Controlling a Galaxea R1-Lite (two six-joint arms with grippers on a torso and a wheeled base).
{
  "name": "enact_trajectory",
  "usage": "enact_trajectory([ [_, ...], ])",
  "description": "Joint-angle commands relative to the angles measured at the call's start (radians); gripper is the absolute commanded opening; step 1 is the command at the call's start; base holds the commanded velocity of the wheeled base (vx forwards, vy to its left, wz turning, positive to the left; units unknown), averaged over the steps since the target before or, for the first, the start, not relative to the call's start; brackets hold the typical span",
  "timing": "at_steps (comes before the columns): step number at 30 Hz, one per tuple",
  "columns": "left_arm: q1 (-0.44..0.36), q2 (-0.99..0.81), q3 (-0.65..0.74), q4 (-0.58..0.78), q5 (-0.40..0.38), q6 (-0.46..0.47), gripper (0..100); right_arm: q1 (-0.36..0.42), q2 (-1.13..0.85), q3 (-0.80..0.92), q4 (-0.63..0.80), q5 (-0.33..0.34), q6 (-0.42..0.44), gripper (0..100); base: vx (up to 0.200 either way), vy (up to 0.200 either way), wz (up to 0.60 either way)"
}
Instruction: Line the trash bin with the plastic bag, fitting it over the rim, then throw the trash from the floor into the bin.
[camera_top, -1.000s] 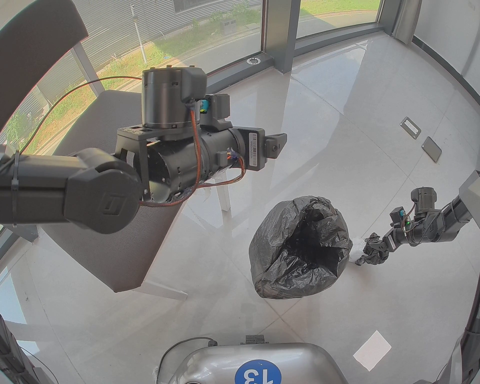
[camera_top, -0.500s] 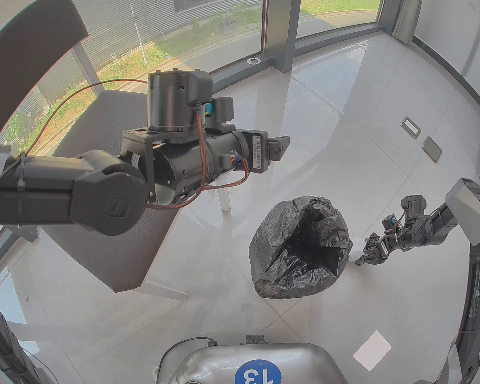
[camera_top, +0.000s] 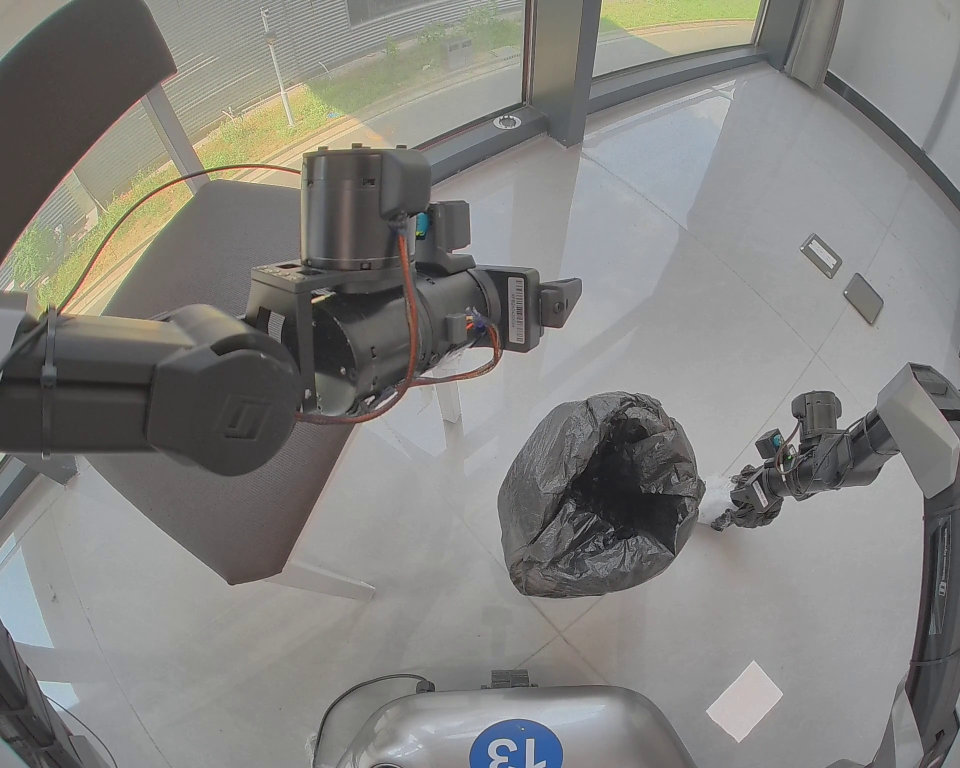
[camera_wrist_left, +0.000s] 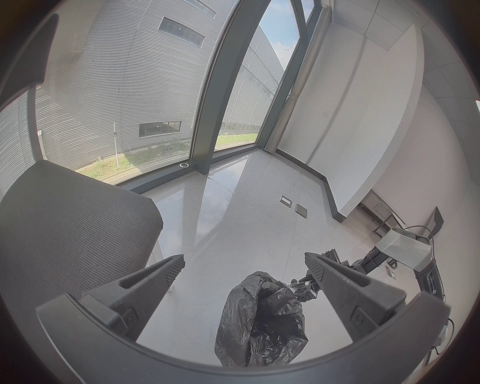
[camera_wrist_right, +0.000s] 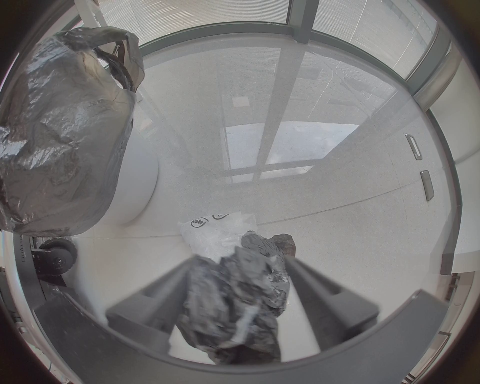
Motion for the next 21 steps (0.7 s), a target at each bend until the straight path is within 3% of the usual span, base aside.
enact_trajectory([
  [1, -0.002, 0.007, 0.0, 0.0, 0.0, -0.001, 100, -0.003, 0.012, -0.008, -0.001, -0.001, -0.001, 0, 0.0, 0.0, 0.0],
  [11, -0.009, 0.016, 0.017, 0.0, 0.006, -0.016, 100, -0.005, 0.003, 0.0, -0.007, -0.004, -0.004, 0, 0.0, 0.0, 0.0],
  [21, -0.019, 0.011, 0.04, -0.003, 0.013, -0.001, 100, -0.051, -0.341, 0.159, -0.093, -0.002, -0.027, 0, 0.0, 0.0, 0.0],
])
